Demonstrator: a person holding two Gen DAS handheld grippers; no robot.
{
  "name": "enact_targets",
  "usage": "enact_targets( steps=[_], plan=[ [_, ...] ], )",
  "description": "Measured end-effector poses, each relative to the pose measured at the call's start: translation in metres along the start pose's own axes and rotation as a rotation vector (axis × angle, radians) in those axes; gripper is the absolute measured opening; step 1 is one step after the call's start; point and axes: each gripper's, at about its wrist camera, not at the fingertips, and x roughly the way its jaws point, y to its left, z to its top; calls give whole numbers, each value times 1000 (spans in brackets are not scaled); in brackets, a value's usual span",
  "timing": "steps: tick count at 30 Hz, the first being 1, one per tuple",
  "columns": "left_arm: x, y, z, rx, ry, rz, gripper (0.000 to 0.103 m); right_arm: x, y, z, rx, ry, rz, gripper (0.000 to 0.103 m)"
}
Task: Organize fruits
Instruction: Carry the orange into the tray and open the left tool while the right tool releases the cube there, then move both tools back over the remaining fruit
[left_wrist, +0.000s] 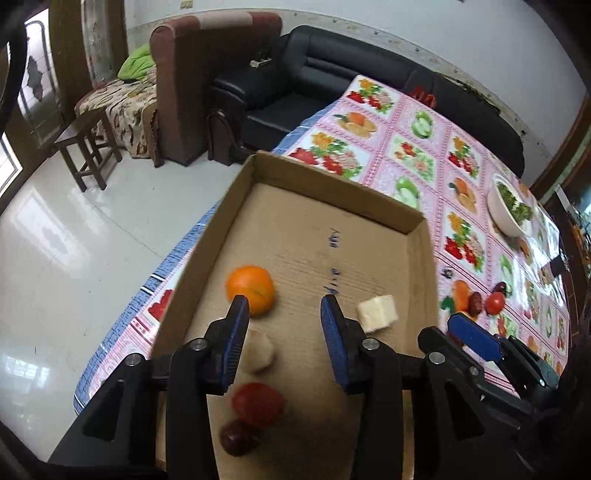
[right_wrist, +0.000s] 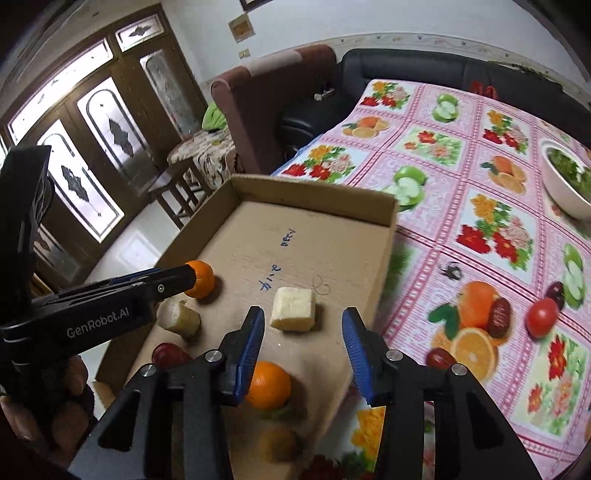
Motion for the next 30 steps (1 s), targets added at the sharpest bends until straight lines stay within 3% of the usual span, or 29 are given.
enact_targets(
  steps=[7, 10, 24, 30],
  plan=[
    [-13, -22, -7, 39, -14, -21, 39, -29, -27, -7, 54, -35, -27, 45],
    [-17, -30, -10, 51, -22, -26, 48, -39, -39, -10, 76, -47, -35, 45],
    [-28, -70, -26, 118, -14, -64, 50, -72, -87, -36, 164, -72, -88, 46],
    [-30, -88, -37, 156, -1, -87, 51, -87, -112, -49, 205, -79, -124, 51]
  ],
)
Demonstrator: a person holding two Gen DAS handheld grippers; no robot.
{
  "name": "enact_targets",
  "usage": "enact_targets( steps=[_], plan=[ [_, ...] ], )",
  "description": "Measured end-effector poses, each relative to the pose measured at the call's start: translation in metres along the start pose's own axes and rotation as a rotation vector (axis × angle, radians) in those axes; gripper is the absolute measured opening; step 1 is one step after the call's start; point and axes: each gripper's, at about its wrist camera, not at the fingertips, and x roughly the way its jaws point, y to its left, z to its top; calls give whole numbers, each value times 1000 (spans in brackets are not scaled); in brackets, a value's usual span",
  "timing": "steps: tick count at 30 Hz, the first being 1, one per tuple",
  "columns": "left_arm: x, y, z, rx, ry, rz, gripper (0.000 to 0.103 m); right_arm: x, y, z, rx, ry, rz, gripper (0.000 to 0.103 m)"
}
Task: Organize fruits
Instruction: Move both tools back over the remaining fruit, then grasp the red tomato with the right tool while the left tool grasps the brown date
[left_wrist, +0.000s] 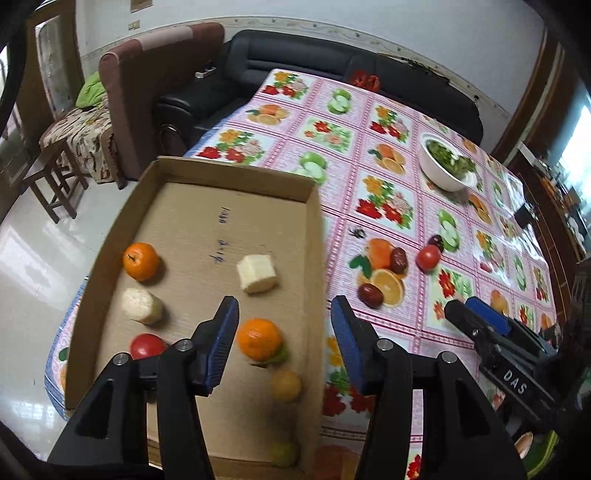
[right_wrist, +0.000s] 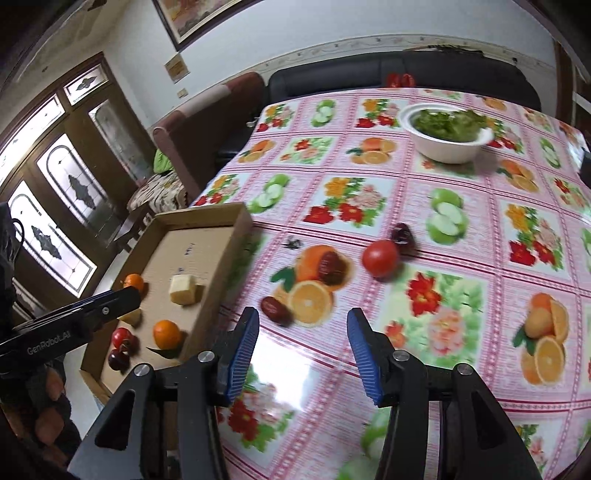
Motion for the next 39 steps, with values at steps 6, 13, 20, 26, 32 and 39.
enact_targets(
  steps=[6, 13, 20, 26, 32, 39],
  plan=[
    [2, -21, -6, 33, 21, -36, 50, -14, -33, -8, 43, -12, -43, 51],
    [9, -46, -13, 60, 51, -81, 50, -26, -65, -14, 87, -20, -81, 52],
    [24, -73, -16, 80, 89, -114, 50, -24, -80, -15, 115, -17, -88, 52],
    [39, -79, -12, 67, 92, -118, 50, -10, -78, -5, 107, -14, -74, 52],
    [58, -79, -9, 66, 105, -137, 50, 21, -67, 12, 106, 13, -26, 51],
    [78, -80, -7, 91, 142, -155, 50, 64, -58, 25, 130, 67, 13, 47]
  ],
)
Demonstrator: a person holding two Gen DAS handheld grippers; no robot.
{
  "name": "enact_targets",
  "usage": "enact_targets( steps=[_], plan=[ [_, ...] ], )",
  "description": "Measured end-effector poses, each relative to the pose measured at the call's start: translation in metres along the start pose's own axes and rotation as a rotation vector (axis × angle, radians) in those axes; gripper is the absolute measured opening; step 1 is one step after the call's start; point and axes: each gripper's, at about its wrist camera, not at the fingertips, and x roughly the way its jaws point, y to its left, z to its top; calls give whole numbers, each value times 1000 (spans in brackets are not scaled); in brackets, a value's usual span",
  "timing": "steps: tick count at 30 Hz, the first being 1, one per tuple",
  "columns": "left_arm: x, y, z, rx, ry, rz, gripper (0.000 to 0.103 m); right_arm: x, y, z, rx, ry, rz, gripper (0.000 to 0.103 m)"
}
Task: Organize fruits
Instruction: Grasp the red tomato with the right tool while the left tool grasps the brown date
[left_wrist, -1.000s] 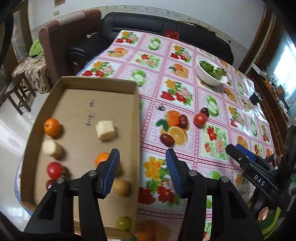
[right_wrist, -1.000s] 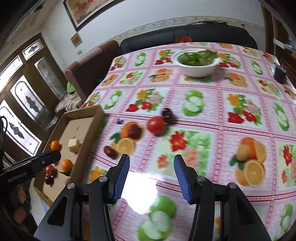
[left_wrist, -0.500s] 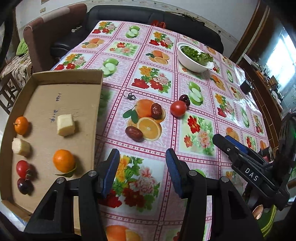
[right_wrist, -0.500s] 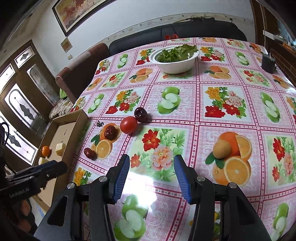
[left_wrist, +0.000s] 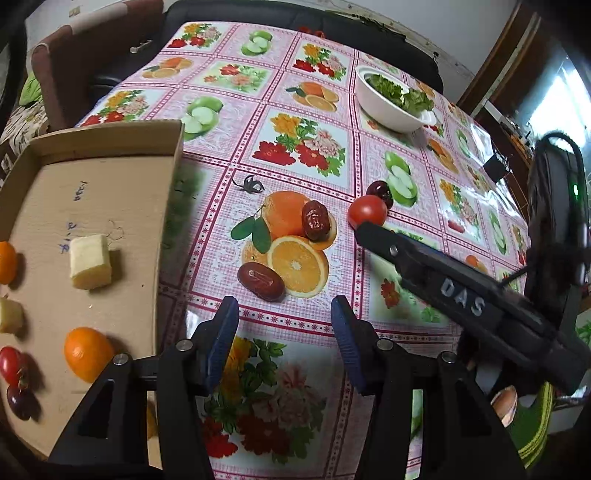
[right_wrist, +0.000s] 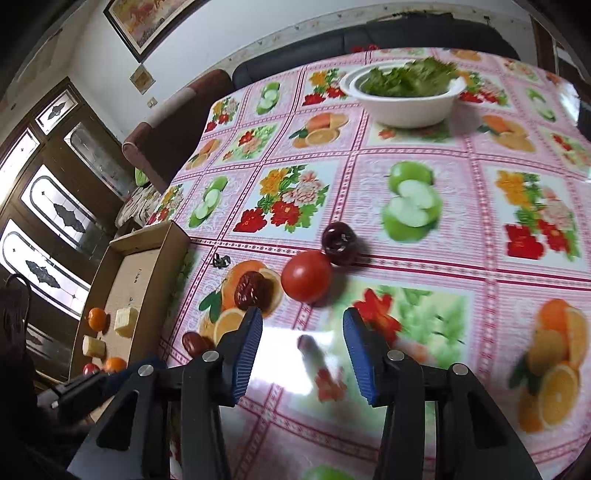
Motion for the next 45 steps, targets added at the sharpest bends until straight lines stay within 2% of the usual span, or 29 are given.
enact_targets(
  steps=[8, 9, 10, 11, 12, 14, 15, 18, 25, 31, 45],
  plan=[
    [14, -3, 5, 27, 5, 34, 51, 18, -5, 16, 41, -11, -11, 46],
    [15, -4, 5, 33, 2, 39, 51, 19, -4, 17, 41, -12, -14, 44],
    [16, -4, 5, 39, 1, 43, 50, 20, -4, 17, 39, -11, -16, 36],
    [16, -4, 5, 40, -2, 48, 50, 20, -5, 17, 38, -8, -3, 34],
    [16, -4, 5, 39, -3, 51, 46, 19, -5, 16, 35, -10, -2, 34],
    [14, -2, 6, 37, -17, 53, 23, 17, -5, 14, 32, -12, -9, 34],
    [14, 1, 6, 32, 2, 3, 16, 16, -6, 13, 34, -12, -8, 34],
    [10, 1, 3, 41, -15, 6, 16, 1, -8, 6, 39, -32, 2, 34],
    [-12, 0, -7, 52, -49, -44, 16, -36, -14, -10, 55, -84, 37, 34],
    [-31, -1, -15, 40, -72, -59, 16, -60, -16, -22, 59, -113, 47, 34],
    [-71, 3, -27, 48, -148, -28, 16, -81, 11, -35, 17, -129, 69, 34]
  ],
)
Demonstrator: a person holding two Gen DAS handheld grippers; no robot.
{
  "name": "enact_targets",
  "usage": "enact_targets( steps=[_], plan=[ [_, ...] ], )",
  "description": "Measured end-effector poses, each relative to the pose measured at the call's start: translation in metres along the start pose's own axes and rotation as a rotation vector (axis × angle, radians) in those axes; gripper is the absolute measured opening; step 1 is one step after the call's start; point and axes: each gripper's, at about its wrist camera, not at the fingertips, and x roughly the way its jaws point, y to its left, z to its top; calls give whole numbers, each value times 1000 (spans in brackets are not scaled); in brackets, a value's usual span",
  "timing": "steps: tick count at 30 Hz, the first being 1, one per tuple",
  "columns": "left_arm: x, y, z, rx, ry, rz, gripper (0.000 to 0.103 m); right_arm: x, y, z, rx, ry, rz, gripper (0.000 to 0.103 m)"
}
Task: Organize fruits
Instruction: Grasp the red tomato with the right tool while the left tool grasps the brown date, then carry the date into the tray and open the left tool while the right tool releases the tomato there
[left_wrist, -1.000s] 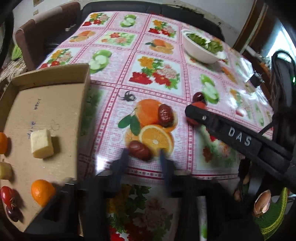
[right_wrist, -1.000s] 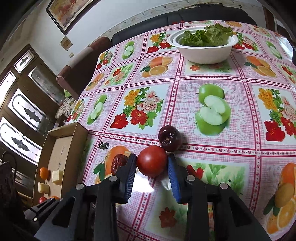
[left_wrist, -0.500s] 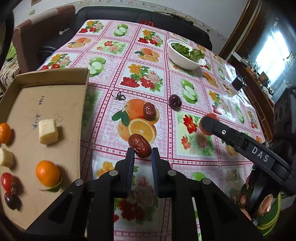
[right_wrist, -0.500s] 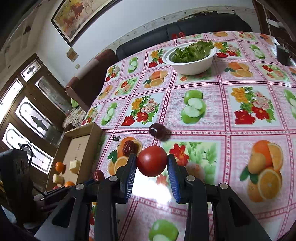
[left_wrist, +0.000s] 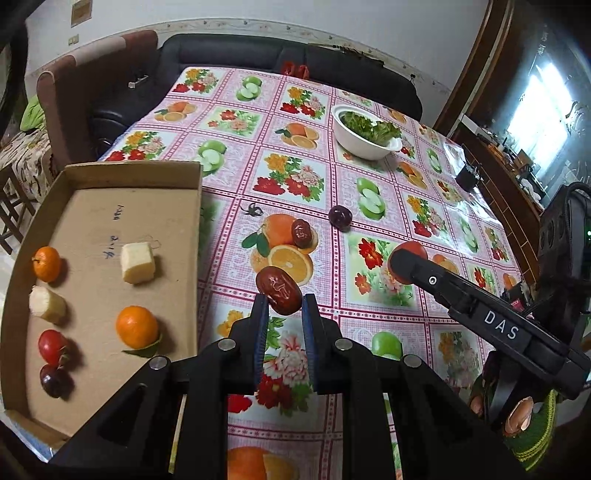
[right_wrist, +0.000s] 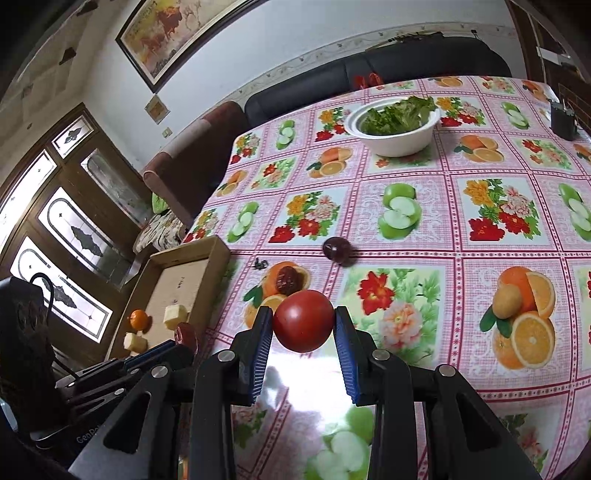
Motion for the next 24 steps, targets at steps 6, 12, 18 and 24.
enact_targets(
  steps=[6, 12, 18, 24],
  plan=[
    [-11, 7, -4, -5, -18, 17, 16, -4, 14, -5, -22, 1, 8, 34],
    [-18, 15, -5, -15, -29, 23, 16, -5, 25, -8, -39, 4, 8, 34],
    [-22, 23, -6, -33, -30, 21, 16, -5, 34, -10, -54, 9, 8, 34],
    [-23, 30, -7, -43, -32, 23, 16, -3, 41, -11, -67, 17, 10, 34]
  ],
)
